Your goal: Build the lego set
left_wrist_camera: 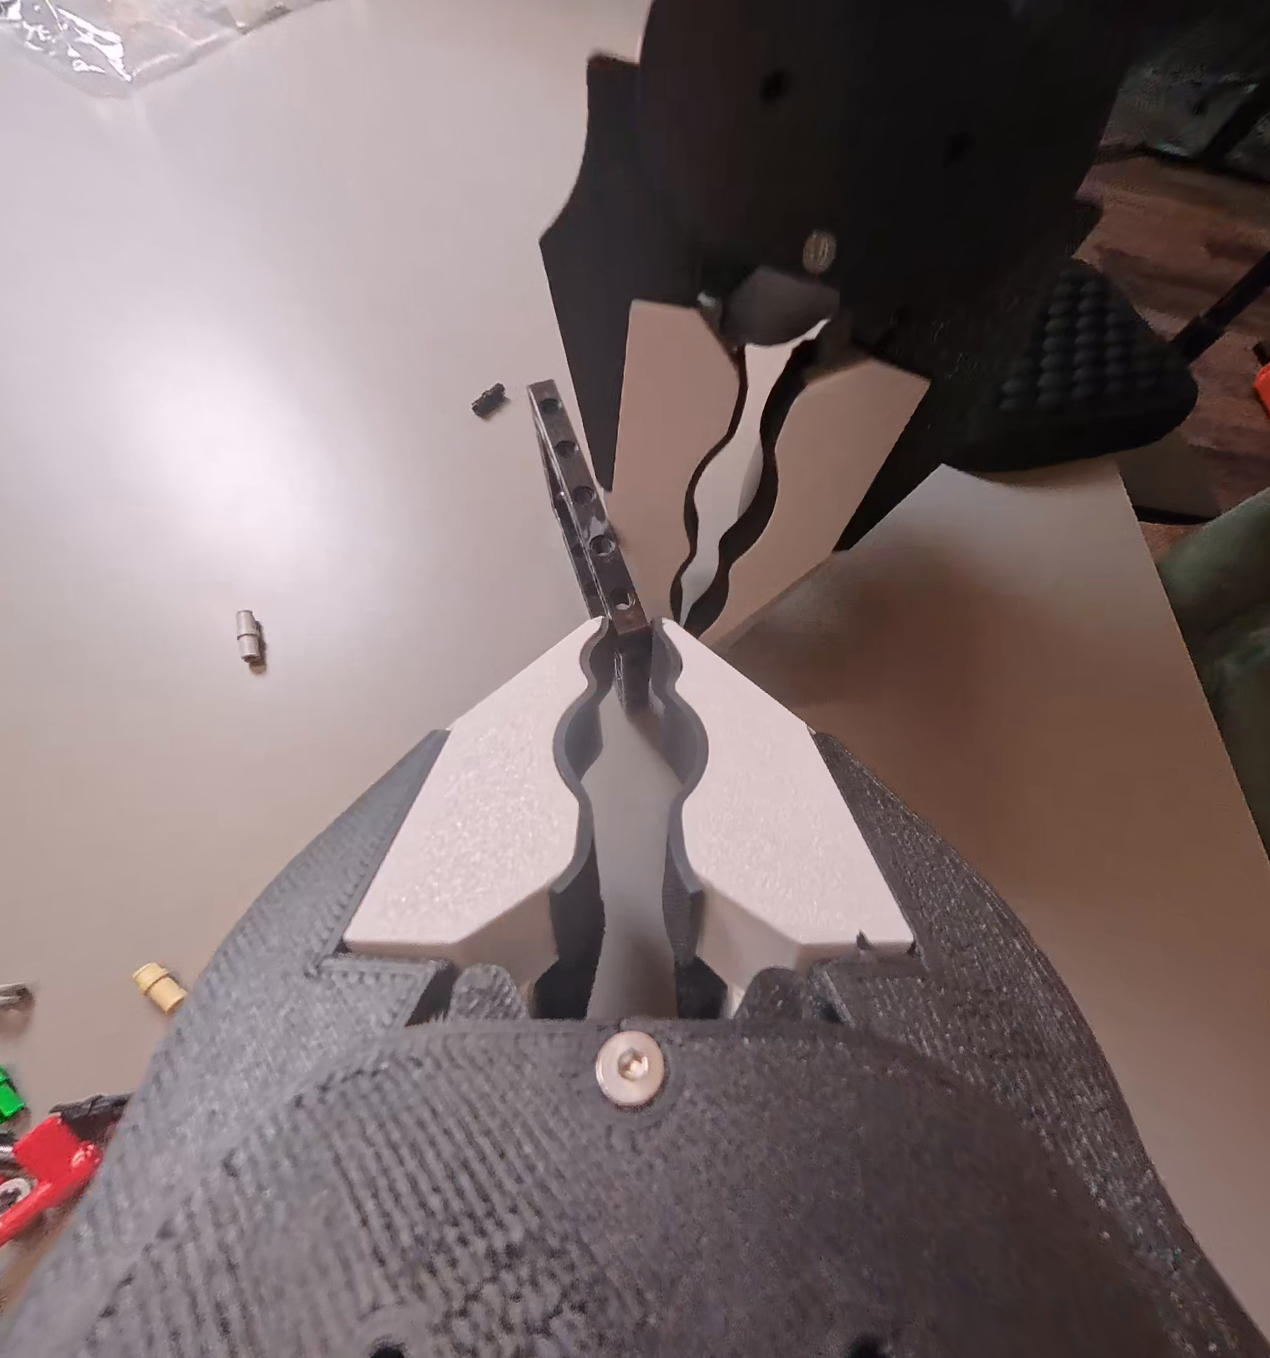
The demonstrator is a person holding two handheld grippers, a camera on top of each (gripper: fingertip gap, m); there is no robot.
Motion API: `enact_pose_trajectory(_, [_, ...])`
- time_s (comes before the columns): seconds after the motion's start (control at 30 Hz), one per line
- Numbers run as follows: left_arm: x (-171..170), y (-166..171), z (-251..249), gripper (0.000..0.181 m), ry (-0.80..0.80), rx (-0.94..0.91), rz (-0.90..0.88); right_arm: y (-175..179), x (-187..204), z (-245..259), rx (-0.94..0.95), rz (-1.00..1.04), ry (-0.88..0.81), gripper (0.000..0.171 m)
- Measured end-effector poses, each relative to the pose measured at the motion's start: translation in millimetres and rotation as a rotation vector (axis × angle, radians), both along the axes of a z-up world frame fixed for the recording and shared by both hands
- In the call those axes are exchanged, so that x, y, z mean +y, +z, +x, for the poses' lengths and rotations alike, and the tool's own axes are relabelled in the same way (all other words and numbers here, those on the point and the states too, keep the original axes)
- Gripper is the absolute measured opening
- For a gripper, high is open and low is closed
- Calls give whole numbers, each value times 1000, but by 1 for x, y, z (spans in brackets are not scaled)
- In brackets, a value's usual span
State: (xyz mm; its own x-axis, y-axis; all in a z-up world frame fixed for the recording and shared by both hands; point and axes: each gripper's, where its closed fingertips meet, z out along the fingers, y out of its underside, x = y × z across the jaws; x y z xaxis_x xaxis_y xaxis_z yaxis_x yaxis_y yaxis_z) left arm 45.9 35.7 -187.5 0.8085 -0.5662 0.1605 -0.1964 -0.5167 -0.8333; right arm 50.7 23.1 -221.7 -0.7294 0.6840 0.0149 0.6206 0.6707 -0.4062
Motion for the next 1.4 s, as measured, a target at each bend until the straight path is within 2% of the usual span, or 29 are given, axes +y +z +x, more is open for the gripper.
enact_pose_trajectory(0.13, [1,0,2,7,1,5,4,16,3,-1,45,17,-3,0])
enact_pose_trajectory(0.43, [1,0,2,6,12,44,27,11,5,10,94,-28,-55,0])
enact_pose_trajectory(0.63, [-1,1,-4,6,24,84,47,44,8,28,227,-243,-151,9])
enact_pose_trajectory(0.77, [-8,0,-3,6,2,67,22,62,37,48,327,-352,-267,19])
enact_pose_trajectory(0.9, [-14,-1,-5,6,12,-25,-52,37,96,61,369,-246,-453,22])
enact_pose_trajectory(1.0, [-13,-1,-9,6,23,-68,-64,17,123,57,362,-177,-523,24])
enact_pose_trajectory(1.13, [-13,-1,-10,5,31,-89,-61,3,140,36,337,-110,-532,25])
enact_pose_trajectory(1.27, [-14,-1,-10,6,35,-100,-54,-3,143,13,243,-117,-508,28])
enact_pose_trajectory(1.4, [-14,-4,-10,6,41,-109,-57,-5,141,3,180,-105,-468,23])
